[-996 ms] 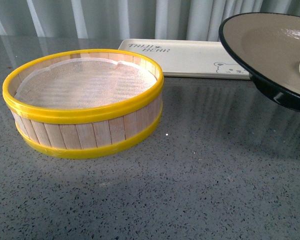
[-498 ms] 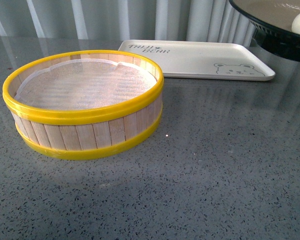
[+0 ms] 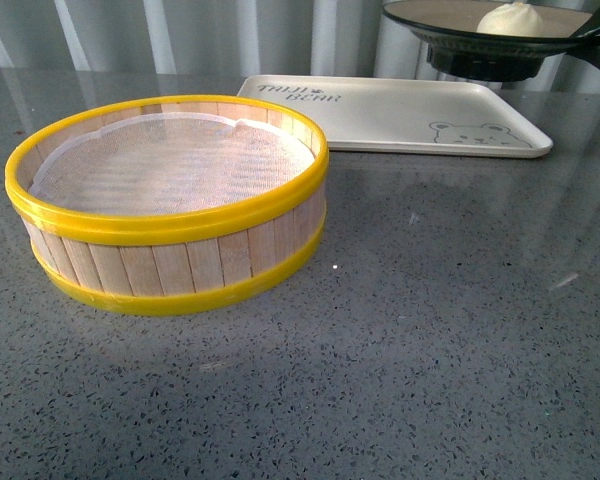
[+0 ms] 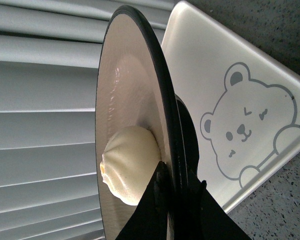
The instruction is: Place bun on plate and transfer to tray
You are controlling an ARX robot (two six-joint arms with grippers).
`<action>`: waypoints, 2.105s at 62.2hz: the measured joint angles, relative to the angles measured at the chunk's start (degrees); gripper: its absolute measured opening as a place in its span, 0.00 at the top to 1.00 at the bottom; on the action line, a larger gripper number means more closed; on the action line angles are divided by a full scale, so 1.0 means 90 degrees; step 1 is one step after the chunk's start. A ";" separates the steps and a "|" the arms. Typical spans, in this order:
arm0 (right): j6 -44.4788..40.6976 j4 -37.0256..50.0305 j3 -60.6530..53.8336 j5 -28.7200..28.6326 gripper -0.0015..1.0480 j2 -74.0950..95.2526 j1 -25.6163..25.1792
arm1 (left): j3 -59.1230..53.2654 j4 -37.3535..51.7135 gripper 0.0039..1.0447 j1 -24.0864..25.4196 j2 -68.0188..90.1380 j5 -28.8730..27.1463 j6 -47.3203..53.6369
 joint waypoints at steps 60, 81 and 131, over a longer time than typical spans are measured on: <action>-0.0250 -0.0491 0.1183 -0.0012 0.97 0.1270 0.0029 | 0.0000 0.0000 0.06 0.0000 0.0000 0.0000 0.0000; -0.0393 -0.0034 0.1083 -0.0311 0.97 0.1309 0.0041 | 0.0000 0.0000 0.06 0.0000 0.0000 0.0000 0.0000; -0.0488 -0.0192 0.1001 -0.0415 0.60 0.1469 -0.0039 | 0.0000 0.0000 0.06 0.0000 0.0000 0.0000 0.0000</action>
